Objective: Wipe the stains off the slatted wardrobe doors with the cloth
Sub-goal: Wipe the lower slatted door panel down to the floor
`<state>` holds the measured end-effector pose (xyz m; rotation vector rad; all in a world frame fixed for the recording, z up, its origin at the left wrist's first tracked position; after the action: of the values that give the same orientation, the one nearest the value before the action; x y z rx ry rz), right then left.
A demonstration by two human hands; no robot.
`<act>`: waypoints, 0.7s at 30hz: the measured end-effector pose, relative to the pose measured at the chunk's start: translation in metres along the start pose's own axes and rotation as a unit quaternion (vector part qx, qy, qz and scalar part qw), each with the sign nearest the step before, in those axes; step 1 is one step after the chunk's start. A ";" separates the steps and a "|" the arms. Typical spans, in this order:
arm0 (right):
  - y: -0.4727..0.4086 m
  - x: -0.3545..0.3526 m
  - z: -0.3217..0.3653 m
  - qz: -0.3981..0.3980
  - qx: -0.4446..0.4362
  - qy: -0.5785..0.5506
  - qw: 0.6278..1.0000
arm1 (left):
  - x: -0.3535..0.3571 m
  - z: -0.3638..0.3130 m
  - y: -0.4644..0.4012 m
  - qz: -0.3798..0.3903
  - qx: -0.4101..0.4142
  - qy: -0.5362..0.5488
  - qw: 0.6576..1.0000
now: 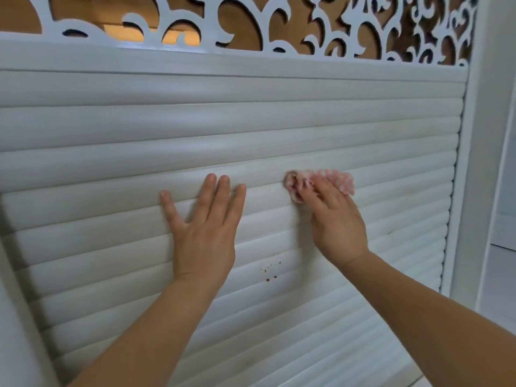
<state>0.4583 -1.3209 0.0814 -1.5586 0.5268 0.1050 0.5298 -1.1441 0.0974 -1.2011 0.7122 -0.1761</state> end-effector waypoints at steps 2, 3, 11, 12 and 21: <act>0.002 -0.001 -0.036 0.049 0.072 0.007 0.996 | 0.000 -0.002 0.000 0.005 -0.007 -0.018 1.000; 0.005 -0.001 -0.053 0.081 0.111 0.002 0.990 | -0.001 -0.005 -0.001 0.009 -0.010 -0.025 1.000; 0.016 0.003 0.000 0.064 0.092 -0.026 0.993 | -0.003 -0.009 -0.002 0.027 -0.047 -0.069 0.996; 0.018 0.005 0.023 0.057 0.040 -0.025 0.997 | -0.004 -0.008 -0.002 0.022 -0.043 -0.075 0.996; 0.024 0.010 -0.005 -0.006 -0.115 0.014 0.993 | -0.009 -0.014 -0.003 0.032 -0.069 -0.134 0.988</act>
<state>0.4567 -1.3272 0.0557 -1.7899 0.5420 0.1398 0.5149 -1.1517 0.1013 -1.3023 0.5312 0.0885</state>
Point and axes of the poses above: each hand's wrist, its own y-axis away from the middle knuckle, its own x-axis out of the palm, z = x × y, the point moved 10 cm from there along -y, towards the middle knuckle, and after that the axes turned 8 degrees about -x, right-handed, at the moved point
